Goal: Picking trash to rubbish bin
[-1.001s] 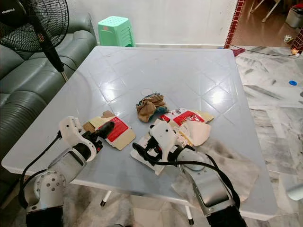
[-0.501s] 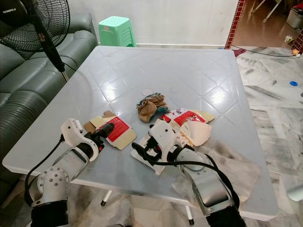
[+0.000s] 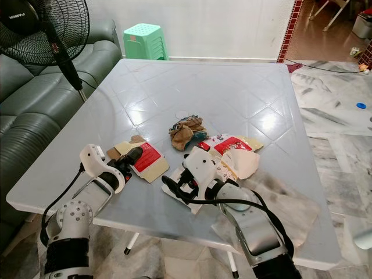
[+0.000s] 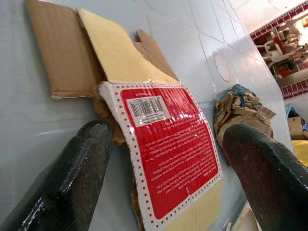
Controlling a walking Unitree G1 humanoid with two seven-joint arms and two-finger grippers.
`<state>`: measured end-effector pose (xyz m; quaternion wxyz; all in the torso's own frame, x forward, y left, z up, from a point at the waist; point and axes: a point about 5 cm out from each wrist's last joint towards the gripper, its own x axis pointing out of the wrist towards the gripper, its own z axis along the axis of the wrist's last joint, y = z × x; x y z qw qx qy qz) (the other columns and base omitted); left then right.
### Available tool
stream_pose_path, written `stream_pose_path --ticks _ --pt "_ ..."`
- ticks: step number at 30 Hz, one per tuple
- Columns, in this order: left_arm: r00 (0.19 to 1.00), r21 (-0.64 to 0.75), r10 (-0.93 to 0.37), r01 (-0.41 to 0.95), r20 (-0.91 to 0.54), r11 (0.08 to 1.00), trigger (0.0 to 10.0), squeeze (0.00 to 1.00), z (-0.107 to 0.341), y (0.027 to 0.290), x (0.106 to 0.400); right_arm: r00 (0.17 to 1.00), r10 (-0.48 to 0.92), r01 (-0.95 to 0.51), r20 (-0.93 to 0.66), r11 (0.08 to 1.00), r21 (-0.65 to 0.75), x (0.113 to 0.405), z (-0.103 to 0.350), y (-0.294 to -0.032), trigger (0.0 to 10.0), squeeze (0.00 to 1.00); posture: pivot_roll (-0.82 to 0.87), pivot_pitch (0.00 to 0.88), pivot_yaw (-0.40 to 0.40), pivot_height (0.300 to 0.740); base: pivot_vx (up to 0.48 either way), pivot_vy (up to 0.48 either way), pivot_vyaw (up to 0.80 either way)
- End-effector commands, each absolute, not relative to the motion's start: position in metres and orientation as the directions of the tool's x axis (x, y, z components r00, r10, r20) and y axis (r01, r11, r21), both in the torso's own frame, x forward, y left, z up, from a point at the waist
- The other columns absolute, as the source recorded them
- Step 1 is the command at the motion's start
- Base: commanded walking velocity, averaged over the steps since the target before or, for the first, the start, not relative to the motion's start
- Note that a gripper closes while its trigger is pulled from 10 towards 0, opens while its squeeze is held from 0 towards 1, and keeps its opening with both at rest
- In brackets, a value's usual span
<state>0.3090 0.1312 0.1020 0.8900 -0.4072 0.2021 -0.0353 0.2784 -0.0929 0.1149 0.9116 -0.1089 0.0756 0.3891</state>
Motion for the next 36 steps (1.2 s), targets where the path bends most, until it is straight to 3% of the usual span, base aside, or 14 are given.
stream_pose_path --ticks 1,4,5,6,14,27,36 --pt "0.918 -0.734 -0.221 -0.103 -0.33 0.671 10.0 0.0 0.104 0.132 0.312 0.687 0.694 -0.726 -0.216 0.67 -0.155 0.278 0.118 -0.093 10.0 0.0 -0.04 0.035 0.056 0.74 0.0 0.0 0.0" --pt "0.921 -0.757 -0.216 -0.115 -0.323 0.643 10.0 0.0 0.103 0.132 0.314 0.686 0.695 -0.727 -0.214 0.67 -0.153 0.278 0.119 -0.092 10.0 0.0 -0.04 0.036 0.056 0.74 0.0 0.0 0.0" --pt "0.922 -0.764 -0.216 -0.118 -0.322 0.634 7.1 0.0 0.102 0.132 0.314 0.686 0.695 -0.727 -0.215 0.67 -0.153 0.278 0.118 -0.092 10.0 0.0 -0.04 0.036 0.056 0.74 0.0 0.0 0.0" --pt "0.922 -0.772 -0.215 -0.124 -0.323 0.623 0.0 0.0 0.102 0.132 0.314 0.686 0.695 -0.727 -0.216 0.67 -0.153 0.278 0.118 -0.092 10.0 0.0 -0.04 0.036 0.056 0.74 0.0 0.0 0.0" --pt "0.916 -0.8 -0.23 -0.142 -0.329 0.582 0.0 0.0 0.099 0.129 0.315 0.688 0.692 -0.725 -0.219 0.672 -0.153 0.277 0.118 -0.094 10.0 0.0 -0.05 0.04 0.056 0.74 0.0 0.0 0.0" --pt "0.9 -0.721 -0.214 -0.142 -0.379 0.679 0.0 0.0 0.091 0.132 0.311 0.687 0.692 -0.725 -0.223 0.672 -0.151 0.275 0.117 -0.095 10.0 0.0 -0.05 0.047 0.055 0.74 0.0 0.0 0.0" --pt "0.909 -0.708 -0.198 -0.134 -0.366 0.693 0.0 0.0 0.091 0.132 0.311 0.689 0.689 -0.723 -0.224 0.674 -0.153 0.276 0.118 -0.096 10.0 0.0 -0.05 0.047 0.056 0.74 0.0 0.0 0.0"
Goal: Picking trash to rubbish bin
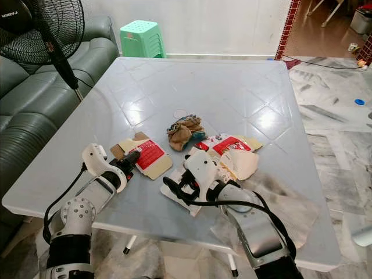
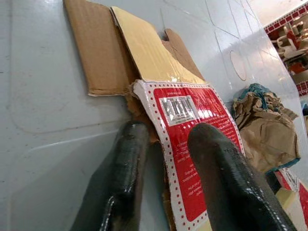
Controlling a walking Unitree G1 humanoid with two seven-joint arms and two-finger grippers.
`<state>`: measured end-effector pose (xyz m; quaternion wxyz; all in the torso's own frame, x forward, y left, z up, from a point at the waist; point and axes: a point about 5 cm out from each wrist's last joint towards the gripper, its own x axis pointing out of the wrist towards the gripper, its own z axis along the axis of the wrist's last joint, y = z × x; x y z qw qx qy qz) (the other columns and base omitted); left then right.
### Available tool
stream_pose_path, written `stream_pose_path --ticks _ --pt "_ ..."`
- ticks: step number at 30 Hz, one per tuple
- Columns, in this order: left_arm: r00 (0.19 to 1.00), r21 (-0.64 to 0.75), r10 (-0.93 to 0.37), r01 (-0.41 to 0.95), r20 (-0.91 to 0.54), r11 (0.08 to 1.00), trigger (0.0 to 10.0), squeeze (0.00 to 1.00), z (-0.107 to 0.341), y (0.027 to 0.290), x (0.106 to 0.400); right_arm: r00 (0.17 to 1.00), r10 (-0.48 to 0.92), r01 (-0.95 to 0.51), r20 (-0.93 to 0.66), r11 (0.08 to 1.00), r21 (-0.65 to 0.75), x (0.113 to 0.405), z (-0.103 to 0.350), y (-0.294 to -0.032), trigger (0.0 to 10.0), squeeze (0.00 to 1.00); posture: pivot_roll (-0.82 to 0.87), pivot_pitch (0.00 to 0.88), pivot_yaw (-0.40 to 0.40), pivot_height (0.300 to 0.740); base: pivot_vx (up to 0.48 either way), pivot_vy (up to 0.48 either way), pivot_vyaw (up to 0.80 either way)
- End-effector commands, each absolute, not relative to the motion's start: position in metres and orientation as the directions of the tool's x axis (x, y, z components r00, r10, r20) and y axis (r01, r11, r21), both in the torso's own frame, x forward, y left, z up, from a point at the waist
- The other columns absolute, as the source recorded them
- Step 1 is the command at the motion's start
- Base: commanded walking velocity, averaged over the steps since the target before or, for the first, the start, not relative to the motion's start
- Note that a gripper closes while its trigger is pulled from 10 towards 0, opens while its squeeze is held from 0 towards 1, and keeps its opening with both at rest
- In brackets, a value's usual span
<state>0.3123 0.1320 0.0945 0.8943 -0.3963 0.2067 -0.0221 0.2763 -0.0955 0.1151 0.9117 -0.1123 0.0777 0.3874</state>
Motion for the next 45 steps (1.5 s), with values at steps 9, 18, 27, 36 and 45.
stream_pose_path --ticks 9,18,27,36,45 --pt "0.923 -0.71 -0.181 -0.125 -0.34 0.693 0.0 0.0 0.093 0.137 0.312 0.688 0.689 -0.724 -0.228 0.673 -0.151 0.275 0.117 -0.096 10.0 0.0 -0.05 0.047 0.056 0.74 0.0 0.0 0.0" --pt "0.936 -0.713 -0.151 -0.132 -0.318 0.689 0.0 0.0 0.095 0.14 0.314 0.689 0.689 -0.723 -0.226 0.673 -0.152 0.276 0.117 -0.095 10.0 0.0 -0.05 0.044 0.057 0.74 0.0 0.0 0.0" --pt "0.973 -0.729 -0.073 -0.114 -0.219 0.675 0.0 0.0 0.11 0.15 0.32 0.69 0.688 -0.722 -0.226 0.675 -0.151 0.276 0.117 -0.095 10.0 0.0 -0.05 0.046 0.058 0.74 0.0 0.0 0.0" --pt "0.998 -0.534 0.055 -0.05 -0.006 0.844 0.0 0.0 0.147 0.166 0.327 0.692 0.686 -0.721 -0.225 0.677 -0.152 0.276 0.116 -0.095 10.0 0.0 -0.05 0.046 0.058 0.74 0.0 0.0 0.0" --pt "0.955 0.0 0.044 -0.046 0.295 0.999 0.0 0.0 0.188 0.16 0.318 0.693 0.687 -0.72 -0.22 0.677 -0.154 0.277 0.117 -0.094 10.0 0.0 -0.04 0.045 0.055 0.74 0.0 0.0 0.0"
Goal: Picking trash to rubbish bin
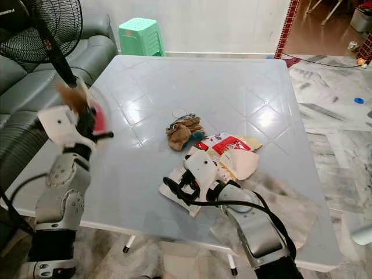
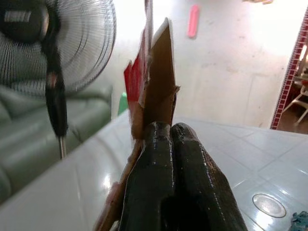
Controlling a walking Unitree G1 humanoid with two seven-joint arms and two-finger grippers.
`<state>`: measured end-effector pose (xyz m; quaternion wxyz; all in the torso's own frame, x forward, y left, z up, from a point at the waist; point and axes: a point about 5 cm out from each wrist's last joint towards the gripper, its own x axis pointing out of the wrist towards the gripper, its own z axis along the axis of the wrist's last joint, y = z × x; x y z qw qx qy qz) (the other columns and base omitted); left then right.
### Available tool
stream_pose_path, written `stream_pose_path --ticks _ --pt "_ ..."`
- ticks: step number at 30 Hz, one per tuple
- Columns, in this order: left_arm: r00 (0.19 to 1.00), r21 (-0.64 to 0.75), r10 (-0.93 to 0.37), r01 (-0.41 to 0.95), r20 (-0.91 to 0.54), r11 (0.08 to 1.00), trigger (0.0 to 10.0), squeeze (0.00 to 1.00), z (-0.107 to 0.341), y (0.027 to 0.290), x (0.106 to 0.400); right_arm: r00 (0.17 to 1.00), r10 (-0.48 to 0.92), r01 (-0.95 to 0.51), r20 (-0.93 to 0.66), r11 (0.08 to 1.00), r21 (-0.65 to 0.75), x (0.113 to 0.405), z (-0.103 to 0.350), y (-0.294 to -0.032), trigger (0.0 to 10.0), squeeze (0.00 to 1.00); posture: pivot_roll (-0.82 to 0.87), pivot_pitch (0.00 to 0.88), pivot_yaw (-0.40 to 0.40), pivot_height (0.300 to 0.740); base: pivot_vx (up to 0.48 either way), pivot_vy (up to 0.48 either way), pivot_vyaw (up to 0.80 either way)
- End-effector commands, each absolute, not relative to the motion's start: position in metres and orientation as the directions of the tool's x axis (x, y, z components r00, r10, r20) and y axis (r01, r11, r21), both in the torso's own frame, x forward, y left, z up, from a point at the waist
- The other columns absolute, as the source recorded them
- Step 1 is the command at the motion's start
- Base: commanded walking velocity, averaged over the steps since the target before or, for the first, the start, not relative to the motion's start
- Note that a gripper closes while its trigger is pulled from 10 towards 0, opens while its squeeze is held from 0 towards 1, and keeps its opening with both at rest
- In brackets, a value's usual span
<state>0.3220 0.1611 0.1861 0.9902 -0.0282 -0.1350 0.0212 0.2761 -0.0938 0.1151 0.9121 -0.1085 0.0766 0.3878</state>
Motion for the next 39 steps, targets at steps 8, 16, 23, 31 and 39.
stream_pose_path --ticks 8,16,23,31,39 --pt "0.932 0.153 0.017 -0.077 0.363 0.985 0.0 0.0 0.183 0.153 0.309 0.696 0.687 -0.717 -0.211 0.678 -0.159 0.279 0.118 -0.094 10.0 0.0 -0.04 0.037 0.051 0.74 0.0 0.0 0.0" --pt "0.928 0.221 -0.001 -0.087 0.372 0.971 0.0 0.0 0.175 0.149 0.305 0.698 0.685 -0.715 -0.207 0.68 -0.162 0.28 0.119 -0.094 10.0 0.0 -0.04 0.034 0.051 0.74 0.0 0.0 0.0" --pt "0.936 0.223 -0.028 -0.055 0.352 0.973 0.0 0.0 0.168 0.142 0.303 0.697 0.687 -0.716 -0.207 0.679 -0.158 0.279 0.118 -0.093 10.0 0.0 -0.04 0.036 0.052 0.74 0.0 0.0 0.0" --pt "0.96 0.171 0.013 -0.063 0.279 0.983 9.2 0.64 0.158 0.151 0.308 0.699 0.685 -0.715 -0.208 0.681 -0.158 0.279 0.118 -0.093 10.0 0.0 -0.04 0.039 0.053 0.74 0.0 0.0 0.0" --pt "0.98 0.152 -0.037 0.007 0.196 0.988 10.0 1.0 0.154 0.167 0.324 0.699 0.685 -0.715 -0.208 0.682 -0.157 0.279 0.117 -0.093 10.0 0.0 -0.04 0.039 0.057 0.74 0.0 0.0 0.0"
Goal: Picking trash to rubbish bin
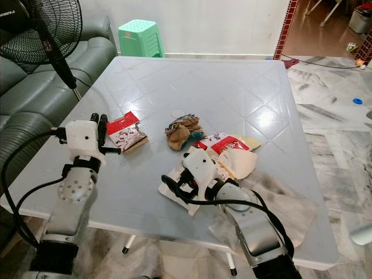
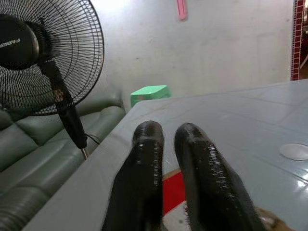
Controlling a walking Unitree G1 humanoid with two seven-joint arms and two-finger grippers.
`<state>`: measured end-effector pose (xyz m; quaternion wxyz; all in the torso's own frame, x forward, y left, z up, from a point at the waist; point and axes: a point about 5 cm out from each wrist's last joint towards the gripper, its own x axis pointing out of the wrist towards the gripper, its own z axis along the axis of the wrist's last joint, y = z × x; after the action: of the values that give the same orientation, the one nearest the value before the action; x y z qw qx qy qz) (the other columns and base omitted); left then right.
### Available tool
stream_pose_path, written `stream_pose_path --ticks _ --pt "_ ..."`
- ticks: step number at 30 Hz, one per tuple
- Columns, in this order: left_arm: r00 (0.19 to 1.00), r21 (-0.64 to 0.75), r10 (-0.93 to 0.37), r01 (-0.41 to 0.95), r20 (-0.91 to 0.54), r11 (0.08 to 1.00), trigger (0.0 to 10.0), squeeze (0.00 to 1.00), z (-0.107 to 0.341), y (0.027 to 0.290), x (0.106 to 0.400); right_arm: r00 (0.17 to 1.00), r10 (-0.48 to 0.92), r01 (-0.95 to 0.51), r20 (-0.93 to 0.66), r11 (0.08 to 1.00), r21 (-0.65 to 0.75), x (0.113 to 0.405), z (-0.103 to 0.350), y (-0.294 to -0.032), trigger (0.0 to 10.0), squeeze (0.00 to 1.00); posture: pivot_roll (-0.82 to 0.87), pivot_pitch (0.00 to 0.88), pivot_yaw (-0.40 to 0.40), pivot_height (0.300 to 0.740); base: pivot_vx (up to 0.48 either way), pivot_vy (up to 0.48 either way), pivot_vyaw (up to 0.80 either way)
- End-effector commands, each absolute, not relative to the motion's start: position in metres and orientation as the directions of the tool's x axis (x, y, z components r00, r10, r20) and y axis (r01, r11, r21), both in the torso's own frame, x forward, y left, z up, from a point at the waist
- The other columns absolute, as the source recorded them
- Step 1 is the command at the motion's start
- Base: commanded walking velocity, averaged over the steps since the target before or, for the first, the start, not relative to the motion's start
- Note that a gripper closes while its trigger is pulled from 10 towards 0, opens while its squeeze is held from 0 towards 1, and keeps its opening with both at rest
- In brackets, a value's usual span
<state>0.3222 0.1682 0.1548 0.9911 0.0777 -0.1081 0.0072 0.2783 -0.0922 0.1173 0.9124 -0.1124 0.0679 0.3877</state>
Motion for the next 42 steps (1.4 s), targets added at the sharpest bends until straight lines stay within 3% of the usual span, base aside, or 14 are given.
stream_pose_path --ticks 1,10,15,21,28,42 --pt "0.979 0.155 -0.06 0.029 0.195 0.987 10.0 1.0 0.154 0.165 0.325 0.699 0.684 -0.714 -0.208 0.682 -0.157 0.279 0.117 -0.093 10.0 0.0 -0.04 0.039 0.057 0.74 0.0 0.0 0.0" --pt "0.936 0.252 -0.336 0.303 0.102 0.919 10.0 1.0 0.14 0.135 0.312 0.699 0.684 -0.715 -0.21 0.682 -0.154 0.278 0.116 -0.094 10.0 0.0 -0.03 0.041 0.057 0.74 0.0 0.0 0.0" --pt "0.925 0.291 -0.38 0.361 0.01 0.886 10.0 1.0 0.128 0.132 0.308 0.697 0.686 -0.716 -0.209 0.68 -0.155 0.279 0.117 -0.093 10.0 0.0 -0.03 0.039 0.055 0.74 0.0 0.0 0.0" --pt "0.92 0.339 -0.39 0.383 -0.049 0.859 10.0 1.0 0.116 0.135 0.306 0.691 0.691 -0.722 -0.212 0.676 -0.149 0.278 0.117 -0.093 10.0 0.0 -0.03 0.039 0.055 0.74 0.0 0.0 0.0" --pt "0.93 0.414 -0.346 0.366 -0.125 0.834 10.0 1.0 0.105 0.145 0.307 0.578 0.788 -0.815 -0.212 0.571 -0.099 0.265 0.119 -0.088 10.0 0.0 -0.04 0.035 0.058 0.74 0.0 0.0 0.0" --pt "0.945 0.498 -0.283 0.327 -0.164 0.803 10.0 1.0 0.097 0.156 0.321 0.59 0.777 -0.806 -0.219 0.583 -0.103 0.265 0.119 -0.089 10.0 0.0 -0.05 0.038 0.06 0.74 0.0 0.0 0.0"
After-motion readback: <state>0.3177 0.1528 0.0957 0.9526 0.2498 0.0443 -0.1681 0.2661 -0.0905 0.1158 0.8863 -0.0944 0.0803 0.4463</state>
